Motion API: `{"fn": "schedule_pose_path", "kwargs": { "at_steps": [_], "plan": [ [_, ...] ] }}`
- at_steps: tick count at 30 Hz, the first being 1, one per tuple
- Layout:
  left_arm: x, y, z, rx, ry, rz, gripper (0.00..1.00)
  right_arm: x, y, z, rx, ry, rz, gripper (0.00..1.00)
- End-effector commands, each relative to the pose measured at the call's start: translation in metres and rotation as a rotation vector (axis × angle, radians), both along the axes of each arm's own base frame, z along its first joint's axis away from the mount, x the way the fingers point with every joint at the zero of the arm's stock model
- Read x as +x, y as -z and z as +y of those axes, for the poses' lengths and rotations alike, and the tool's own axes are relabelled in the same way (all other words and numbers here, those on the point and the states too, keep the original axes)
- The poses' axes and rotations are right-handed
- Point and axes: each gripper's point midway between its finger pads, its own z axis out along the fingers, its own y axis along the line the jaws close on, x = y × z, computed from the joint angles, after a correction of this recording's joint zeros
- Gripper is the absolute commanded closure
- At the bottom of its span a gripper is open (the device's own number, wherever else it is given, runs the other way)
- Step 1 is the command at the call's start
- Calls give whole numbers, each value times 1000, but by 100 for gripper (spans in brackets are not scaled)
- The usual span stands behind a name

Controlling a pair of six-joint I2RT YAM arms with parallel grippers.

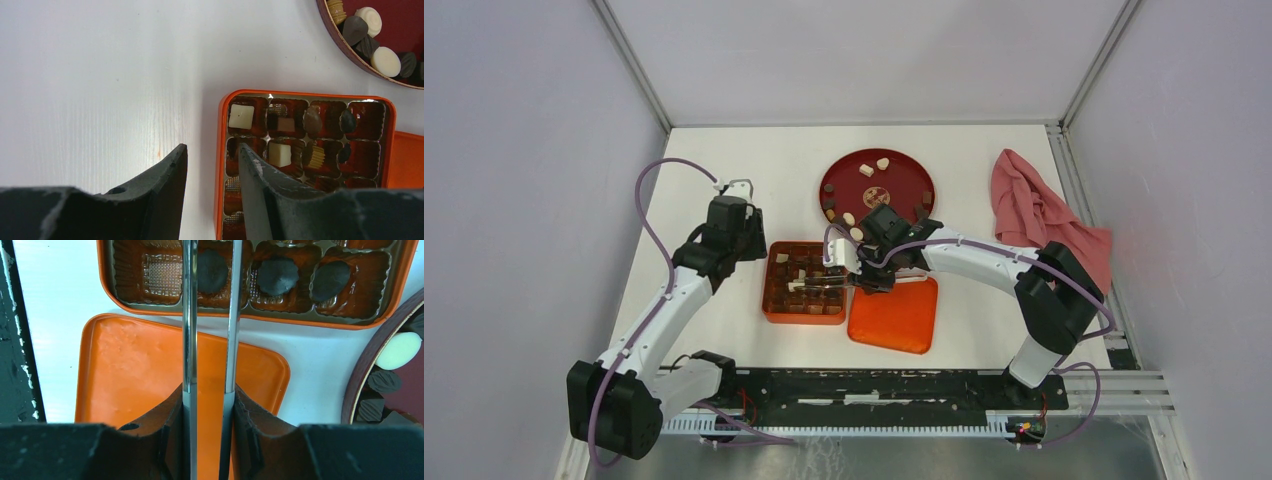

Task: Pack the chocolate
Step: Place the fake chocolate in the packing box, then pick up the fake chocolate from the plate.

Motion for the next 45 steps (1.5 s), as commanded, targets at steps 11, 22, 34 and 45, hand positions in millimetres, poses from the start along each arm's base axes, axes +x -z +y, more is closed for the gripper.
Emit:
{"fn": "schedule_pose_path", "kwargs": {
  "at_steps": [11, 22, 34, 45],
  "plan": [
    [10, -20, -2, -6, 1, -69, 51, 6, -24, 19, 76, -4, -21, 60],
    [9, -26, -1, -10, -1, -93, 51, 5, -50, 21, 171, -10, 32, 64],
    [10, -83, -7, -68, 39, -279, 19, 63, -89, -35, 296, 180, 26, 64],
    [37, -174, -58, -298, 198, -470, 0, 158, -75, -125, 139, 543, -160, 64]
  ]
}}
